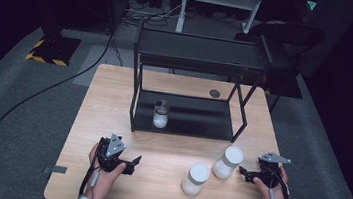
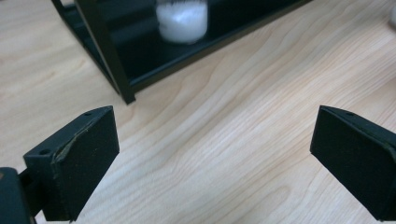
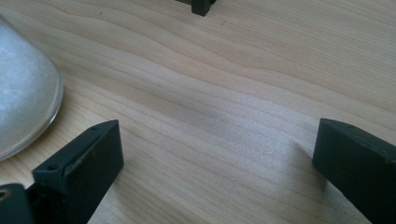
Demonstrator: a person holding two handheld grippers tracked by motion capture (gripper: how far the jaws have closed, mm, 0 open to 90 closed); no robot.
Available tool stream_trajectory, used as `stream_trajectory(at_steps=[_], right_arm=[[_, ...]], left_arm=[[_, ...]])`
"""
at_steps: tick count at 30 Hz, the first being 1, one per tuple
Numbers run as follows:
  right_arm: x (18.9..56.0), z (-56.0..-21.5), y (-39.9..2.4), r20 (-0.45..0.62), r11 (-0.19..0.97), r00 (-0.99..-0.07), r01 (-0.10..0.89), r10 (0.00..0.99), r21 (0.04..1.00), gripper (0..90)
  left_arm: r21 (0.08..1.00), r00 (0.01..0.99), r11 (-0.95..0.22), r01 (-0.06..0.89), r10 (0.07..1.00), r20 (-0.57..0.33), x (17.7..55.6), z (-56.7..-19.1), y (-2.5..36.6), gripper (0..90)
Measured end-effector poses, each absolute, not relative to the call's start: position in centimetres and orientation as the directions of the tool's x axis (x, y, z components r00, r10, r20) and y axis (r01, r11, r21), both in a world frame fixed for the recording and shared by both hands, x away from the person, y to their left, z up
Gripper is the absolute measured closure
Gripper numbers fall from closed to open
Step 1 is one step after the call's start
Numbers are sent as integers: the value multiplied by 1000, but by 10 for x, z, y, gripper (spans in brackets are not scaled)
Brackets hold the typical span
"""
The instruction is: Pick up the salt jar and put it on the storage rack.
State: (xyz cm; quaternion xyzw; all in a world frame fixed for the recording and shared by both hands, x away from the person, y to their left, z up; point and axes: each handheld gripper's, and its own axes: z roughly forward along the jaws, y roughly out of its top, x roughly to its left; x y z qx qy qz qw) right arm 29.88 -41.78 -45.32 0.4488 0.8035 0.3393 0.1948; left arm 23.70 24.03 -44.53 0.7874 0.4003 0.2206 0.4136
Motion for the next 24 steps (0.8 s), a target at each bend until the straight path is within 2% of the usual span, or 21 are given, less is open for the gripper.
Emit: stream_trajectory(at_steps=[12,24], right_arm=[[300,-453,-416,-7,365,-517,595,856,716,0],[299,-453,-415,-7,364,-516,595,856,716,0]], left_arm=[[782,572,-378,496,820,34,240,-457,236,15],[704,565,-433,563,824,55,250,-453,225,18]])
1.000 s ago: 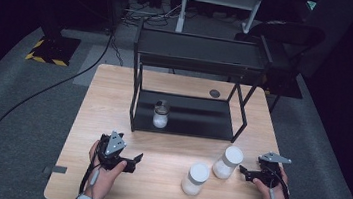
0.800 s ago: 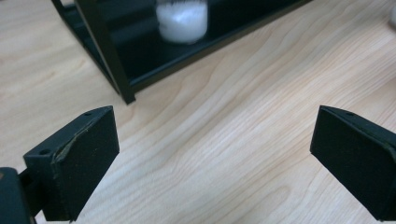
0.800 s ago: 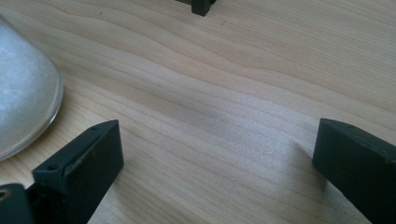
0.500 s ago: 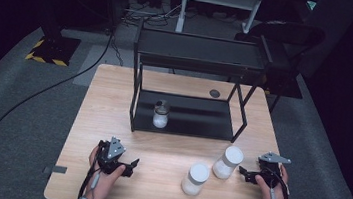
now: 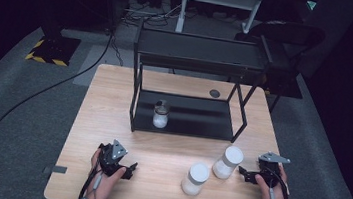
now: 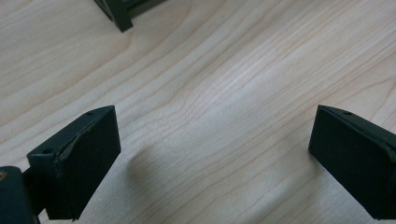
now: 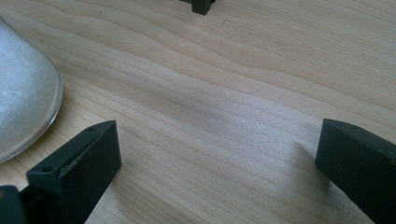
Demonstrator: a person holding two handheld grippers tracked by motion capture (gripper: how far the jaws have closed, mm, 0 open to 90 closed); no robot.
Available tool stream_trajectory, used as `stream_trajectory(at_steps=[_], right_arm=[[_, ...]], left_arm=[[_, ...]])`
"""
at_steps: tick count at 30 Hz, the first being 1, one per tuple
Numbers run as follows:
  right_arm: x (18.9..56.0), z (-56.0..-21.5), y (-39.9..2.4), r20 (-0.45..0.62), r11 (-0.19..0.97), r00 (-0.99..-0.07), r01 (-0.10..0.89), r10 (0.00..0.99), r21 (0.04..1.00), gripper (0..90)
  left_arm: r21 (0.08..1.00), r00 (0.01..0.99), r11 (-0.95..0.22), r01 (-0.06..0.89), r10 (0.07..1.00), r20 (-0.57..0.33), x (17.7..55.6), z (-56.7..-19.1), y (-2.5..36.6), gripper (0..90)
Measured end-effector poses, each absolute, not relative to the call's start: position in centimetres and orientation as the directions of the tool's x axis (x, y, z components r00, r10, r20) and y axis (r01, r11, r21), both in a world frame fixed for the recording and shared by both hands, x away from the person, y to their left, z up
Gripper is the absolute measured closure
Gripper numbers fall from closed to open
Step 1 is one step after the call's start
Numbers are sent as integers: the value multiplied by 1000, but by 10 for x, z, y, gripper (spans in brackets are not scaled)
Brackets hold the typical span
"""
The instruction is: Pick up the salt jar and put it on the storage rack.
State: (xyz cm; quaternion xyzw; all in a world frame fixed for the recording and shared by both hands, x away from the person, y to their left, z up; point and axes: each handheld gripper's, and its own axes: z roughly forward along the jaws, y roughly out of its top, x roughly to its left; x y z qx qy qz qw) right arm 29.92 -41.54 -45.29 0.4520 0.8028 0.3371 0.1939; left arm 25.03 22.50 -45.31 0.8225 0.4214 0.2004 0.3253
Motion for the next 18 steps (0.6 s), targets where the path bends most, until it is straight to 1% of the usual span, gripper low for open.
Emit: stream_trajectory(at_steps=[1,3,5,18], right_arm=[[299,-453,-415,-7,364,-516,595,856,717,0],[299,-453,-415,-7,365,-517,594,856,717,0],[299,-453,-415,-8,365,-517,594,856,717,0],[298,-453,-415,-8,365,-516,595,857,716,0]], left_arm=[[701,561,-424,573,827,42,252,-453,226,18],[688,542,-384,616,840,-17,258,-452,231,18],[686,539,-382,620,842,-18,258,-452,230,5],[686,539,-382,620,842,-17,258,-452,230,5]])
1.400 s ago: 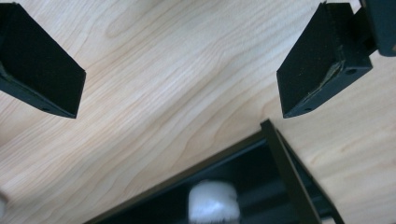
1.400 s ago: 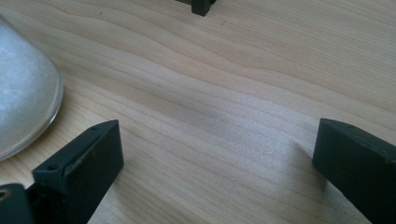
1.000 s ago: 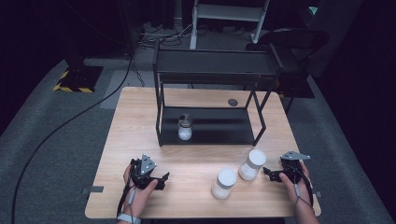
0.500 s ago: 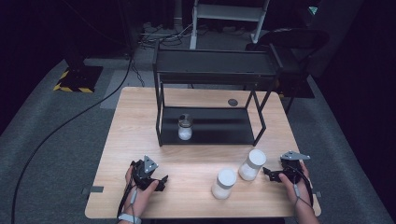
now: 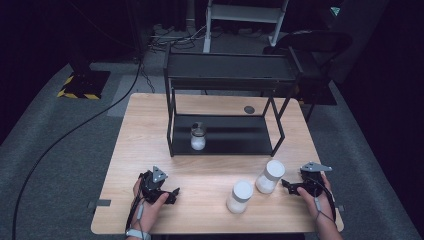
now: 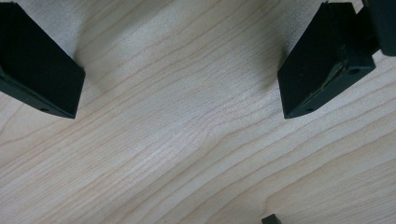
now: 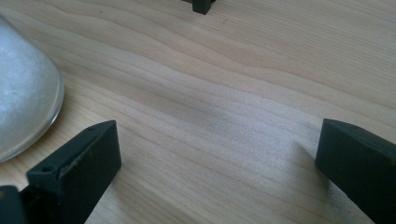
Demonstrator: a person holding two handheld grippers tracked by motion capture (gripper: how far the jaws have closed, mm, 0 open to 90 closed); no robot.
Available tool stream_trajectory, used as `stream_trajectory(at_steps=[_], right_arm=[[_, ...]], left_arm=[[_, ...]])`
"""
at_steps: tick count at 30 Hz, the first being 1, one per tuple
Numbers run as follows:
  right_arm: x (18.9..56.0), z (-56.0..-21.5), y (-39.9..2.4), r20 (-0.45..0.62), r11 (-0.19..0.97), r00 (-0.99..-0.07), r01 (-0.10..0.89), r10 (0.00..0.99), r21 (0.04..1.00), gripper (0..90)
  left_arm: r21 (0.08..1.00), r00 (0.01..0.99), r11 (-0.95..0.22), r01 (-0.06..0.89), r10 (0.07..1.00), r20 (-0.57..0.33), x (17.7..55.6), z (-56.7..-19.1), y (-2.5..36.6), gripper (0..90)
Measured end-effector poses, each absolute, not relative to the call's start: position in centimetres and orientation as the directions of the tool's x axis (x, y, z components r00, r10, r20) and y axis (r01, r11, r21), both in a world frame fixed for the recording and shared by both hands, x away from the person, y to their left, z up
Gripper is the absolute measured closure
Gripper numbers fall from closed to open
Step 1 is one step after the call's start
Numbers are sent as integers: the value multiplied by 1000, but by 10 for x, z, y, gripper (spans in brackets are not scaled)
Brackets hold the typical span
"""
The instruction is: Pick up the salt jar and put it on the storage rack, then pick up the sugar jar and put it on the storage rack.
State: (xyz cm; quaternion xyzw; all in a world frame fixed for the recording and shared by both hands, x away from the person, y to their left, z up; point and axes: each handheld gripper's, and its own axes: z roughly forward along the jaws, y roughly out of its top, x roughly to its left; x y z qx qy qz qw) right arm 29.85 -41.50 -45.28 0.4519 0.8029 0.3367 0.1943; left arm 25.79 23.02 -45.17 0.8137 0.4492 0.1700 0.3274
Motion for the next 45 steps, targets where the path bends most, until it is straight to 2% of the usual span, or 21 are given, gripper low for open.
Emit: stream_trajectory(at_steps=[5,8,27,45], right_arm=[[298,-453,-415,-4,359,-511,598,860,717,2],[295,-452,-417,-3,349,-507,590,862,728,48],[266,-424,-427,7,286,-515,487,857,825,36],[244,-390,-419,-4,272,-537,422,844,865,36]], left_arm=[[686,539,-382,620,842,-17,258,-452,230,5],[686,539,-382,620,842,-18,258,-452,230,5],[686,539,-382,619,842,-17,258,-452,230,5],[686,539,-382,619,842,-17,258,-452,230,5]])
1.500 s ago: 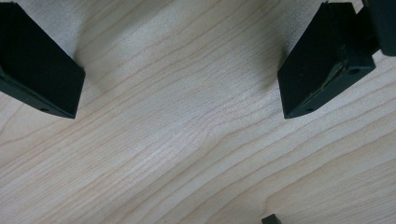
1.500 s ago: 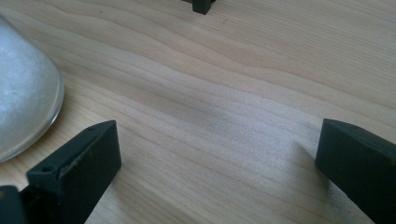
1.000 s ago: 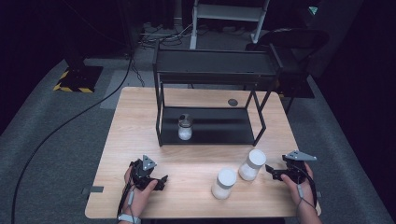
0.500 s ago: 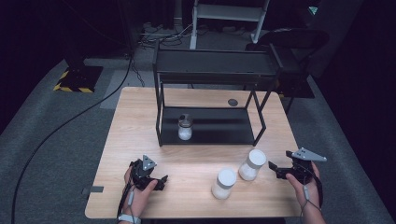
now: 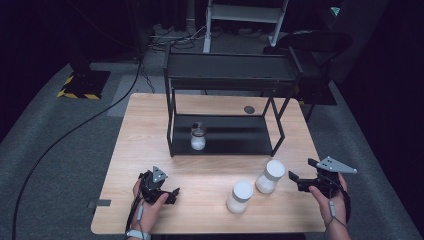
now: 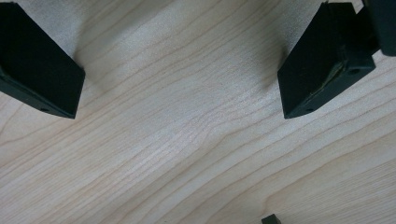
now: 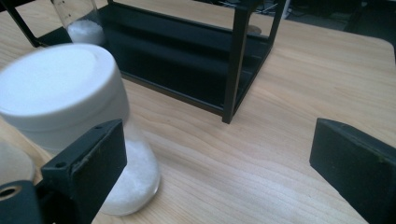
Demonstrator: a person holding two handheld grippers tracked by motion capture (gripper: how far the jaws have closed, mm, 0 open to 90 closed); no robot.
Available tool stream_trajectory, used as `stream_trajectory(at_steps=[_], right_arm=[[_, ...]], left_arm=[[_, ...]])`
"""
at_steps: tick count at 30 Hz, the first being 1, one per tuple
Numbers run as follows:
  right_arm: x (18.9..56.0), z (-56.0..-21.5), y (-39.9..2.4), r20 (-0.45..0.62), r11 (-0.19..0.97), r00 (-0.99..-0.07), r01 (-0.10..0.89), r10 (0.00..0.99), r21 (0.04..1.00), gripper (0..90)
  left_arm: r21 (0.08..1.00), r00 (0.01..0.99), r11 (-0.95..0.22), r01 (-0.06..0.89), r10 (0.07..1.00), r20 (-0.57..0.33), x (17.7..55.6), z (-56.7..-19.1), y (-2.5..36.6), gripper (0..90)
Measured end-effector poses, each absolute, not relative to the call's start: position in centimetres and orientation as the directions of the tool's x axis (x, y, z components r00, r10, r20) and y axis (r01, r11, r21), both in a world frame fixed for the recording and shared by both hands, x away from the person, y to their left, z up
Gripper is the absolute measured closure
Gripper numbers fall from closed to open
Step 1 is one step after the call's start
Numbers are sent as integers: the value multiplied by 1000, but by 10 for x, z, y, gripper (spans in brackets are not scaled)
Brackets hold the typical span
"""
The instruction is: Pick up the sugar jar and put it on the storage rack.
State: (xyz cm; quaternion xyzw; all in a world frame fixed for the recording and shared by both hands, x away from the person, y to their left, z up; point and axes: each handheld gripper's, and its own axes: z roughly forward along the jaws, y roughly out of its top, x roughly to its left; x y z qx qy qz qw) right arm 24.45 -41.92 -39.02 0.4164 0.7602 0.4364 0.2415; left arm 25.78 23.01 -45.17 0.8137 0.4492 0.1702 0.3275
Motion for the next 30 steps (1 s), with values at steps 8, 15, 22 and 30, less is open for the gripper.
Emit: stream_trajectory(at_steps=[8,15,22,30], right_arm=[[237,-374,-412,-6,275,-554,405,833,872,36],[232,-361,-400,-6,290,-579,400,815,869,38],[229,-354,-390,-10,307,-612,384,791,871,38],[222,-346,-378,-7,314,-653,356,758,880,38]], left_arm=[[686,537,-382,620,843,-16,258,-452,230,4],[686,537,-382,620,843,-16,258,-452,230,4],[686,537,-382,620,843,-16,258,-452,230,4],[686,535,-380,621,844,-16,258,-452,229,3]])
